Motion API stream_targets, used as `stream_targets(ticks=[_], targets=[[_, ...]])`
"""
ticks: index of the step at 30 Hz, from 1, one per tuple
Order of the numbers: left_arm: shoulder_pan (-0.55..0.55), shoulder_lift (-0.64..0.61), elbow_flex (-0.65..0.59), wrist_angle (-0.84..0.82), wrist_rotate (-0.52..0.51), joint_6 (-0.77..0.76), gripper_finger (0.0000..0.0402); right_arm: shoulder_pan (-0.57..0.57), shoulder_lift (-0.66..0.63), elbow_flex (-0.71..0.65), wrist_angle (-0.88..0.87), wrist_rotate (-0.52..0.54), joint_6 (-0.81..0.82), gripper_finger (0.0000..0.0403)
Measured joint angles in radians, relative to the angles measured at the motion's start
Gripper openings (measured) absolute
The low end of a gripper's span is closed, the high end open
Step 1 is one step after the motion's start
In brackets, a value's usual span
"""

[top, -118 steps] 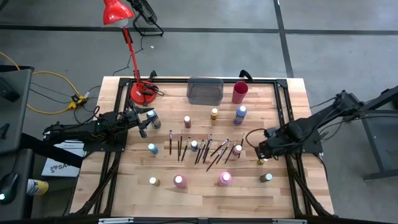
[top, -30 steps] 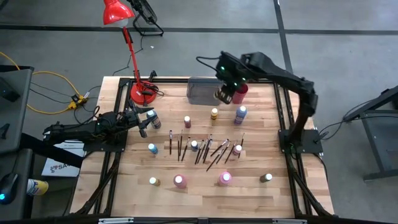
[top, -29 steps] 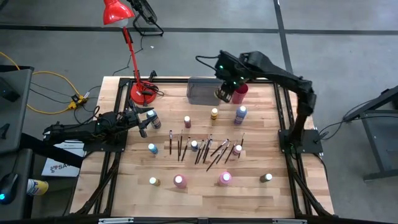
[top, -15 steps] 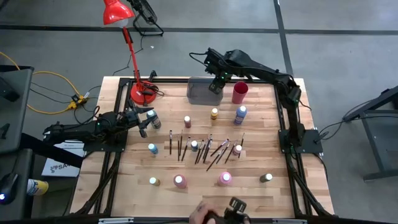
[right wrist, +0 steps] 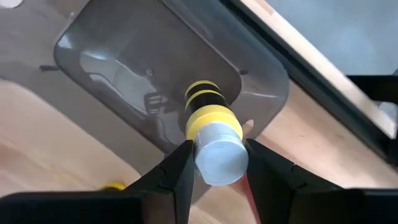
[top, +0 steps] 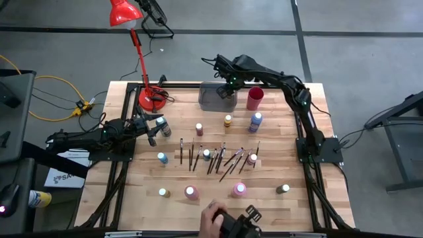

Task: Pick & Place Paint Supplies
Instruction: Put the small light yellow paint bottle into the black bin

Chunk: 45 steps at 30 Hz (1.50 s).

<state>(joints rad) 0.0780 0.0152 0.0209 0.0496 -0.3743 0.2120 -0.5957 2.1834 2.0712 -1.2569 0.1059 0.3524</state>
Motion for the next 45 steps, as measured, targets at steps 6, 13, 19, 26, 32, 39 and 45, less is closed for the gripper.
stream_targets(ticks=[6, 13, 19, 26, 32, 39, 45], targets=[[0.0, 0.0, 0.0, 0.0, 0.0, 0.0, 0.0171, -0.024, 0.03, 0.0, 0.023, -0.002, 0.051, 0.0123], [0.0, 0.0, 0.0, 0.0, 0.0, 0.0, 0.0171, -0.042, 0.031, 0.0, 0.048, -0.007, 0.077, 0.0123], [0.0, 0.0, 0.0, 0.0, 0.0, 0.0, 0.0171, -0.045, 0.048, 0.0, 0.049, -0.033, 0.1, 0.0123], [0.0, 0.0, 0.0, 0.0, 0.0, 0.0, 0.0171, -0.051, 0.049, 0.0, 0.04, -0.034, 0.122, 0.0123], [0.0, 0.0, 0.0, 0.0, 0.0, 0.0, 0.0171, -0.066, 0.049, 0.0, 0.036, -0.027, 0.144, 0.0123], [0.0, 0.0, 0.0, -0.001, 0.0, 0.0, 0.0171, -0.074, 0.049, 0.0, 0.035, -0.026, 0.145, 0.0123], [0.0, 0.0, 0.0, 0.0, 0.0, 0.0, 0.0171, -0.075, 0.049, 0.0, 0.035, -0.002, 0.145, 0.0132]])
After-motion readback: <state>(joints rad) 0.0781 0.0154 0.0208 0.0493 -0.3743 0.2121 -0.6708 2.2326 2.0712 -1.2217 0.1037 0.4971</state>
